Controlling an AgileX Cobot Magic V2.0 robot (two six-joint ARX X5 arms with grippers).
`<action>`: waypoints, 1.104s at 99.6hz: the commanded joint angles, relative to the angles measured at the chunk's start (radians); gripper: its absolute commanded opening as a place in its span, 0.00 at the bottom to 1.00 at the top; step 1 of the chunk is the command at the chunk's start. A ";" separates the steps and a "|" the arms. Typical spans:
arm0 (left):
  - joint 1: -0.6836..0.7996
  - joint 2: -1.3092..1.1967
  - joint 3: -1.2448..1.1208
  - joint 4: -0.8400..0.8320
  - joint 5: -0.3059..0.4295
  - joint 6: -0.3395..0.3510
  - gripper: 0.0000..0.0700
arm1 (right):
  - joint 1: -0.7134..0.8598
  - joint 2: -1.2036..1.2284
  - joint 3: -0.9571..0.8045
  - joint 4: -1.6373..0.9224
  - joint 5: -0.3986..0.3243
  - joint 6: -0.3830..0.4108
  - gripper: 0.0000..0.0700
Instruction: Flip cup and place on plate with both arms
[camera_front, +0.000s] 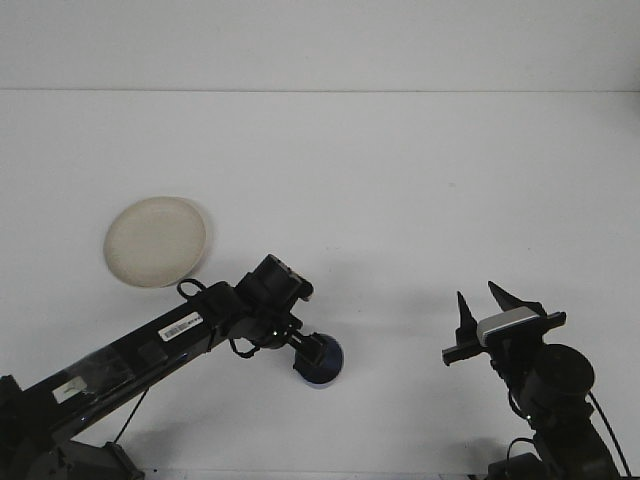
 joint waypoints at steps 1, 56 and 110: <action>-0.018 0.032 0.015 0.005 -0.009 0.024 0.75 | 0.001 0.003 0.003 0.013 -0.001 0.006 0.48; -0.058 0.037 0.041 0.021 -0.083 0.024 0.02 | 0.001 0.003 0.003 0.013 -0.001 0.006 0.48; 0.356 -0.247 0.320 -0.194 -0.330 0.142 0.02 | 0.001 0.003 0.003 0.012 -0.001 0.006 0.48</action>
